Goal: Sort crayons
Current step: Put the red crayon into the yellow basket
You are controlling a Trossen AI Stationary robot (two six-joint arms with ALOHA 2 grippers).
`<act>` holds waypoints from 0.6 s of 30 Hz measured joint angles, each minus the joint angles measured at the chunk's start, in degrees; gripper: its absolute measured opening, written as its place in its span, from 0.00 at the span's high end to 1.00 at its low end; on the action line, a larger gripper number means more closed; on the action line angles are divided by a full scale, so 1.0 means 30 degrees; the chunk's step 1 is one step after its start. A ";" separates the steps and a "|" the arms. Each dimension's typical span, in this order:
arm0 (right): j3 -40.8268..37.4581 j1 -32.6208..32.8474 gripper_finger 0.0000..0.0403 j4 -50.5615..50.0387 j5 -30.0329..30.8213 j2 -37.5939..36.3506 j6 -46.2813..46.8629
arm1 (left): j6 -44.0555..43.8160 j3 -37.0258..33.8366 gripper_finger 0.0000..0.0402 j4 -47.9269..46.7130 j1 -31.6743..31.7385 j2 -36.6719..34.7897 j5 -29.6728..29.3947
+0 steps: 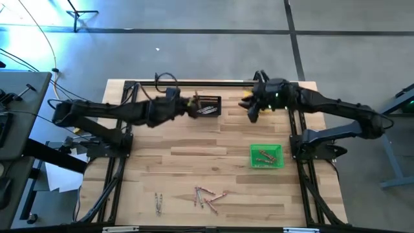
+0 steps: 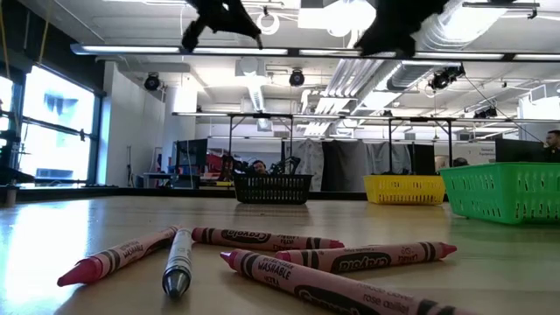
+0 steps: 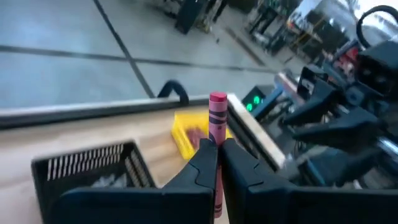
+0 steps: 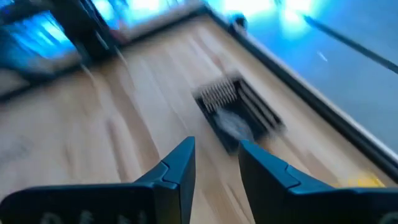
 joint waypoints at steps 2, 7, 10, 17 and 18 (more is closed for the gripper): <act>0.0000 -0.0901 0.73 0.1776 -0.1285 0.0217 -0.0106 | 0.0374 0.0000 1.00 0.0961 0.0771 0.0216 0.0538; 0.0000 -0.2240 0.73 0.5021 -0.3509 0.1316 0.0883 | 0.0929 0.0000 1.00 0.2929 0.2085 0.1136 0.3007; 0.0000 -0.2309 0.73 0.6263 -0.5055 0.2448 0.1466 | 0.1922 0.0106 1.00 0.4001 0.2694 0.1468 0.3811; 0.0617 -0.2136 0.73 0.8390 -0.5279 0.4177 0.2058 | 0.3344 0.0568 1.00 0.3434 0.3990 0.1439 0.5230; 0.0735 -0.2136 0.73 0.8524 -0.5229 0.4294 0.2058 | 0.3361 0.0568 1.00 0.3417 0.4116 0.1438 0.5331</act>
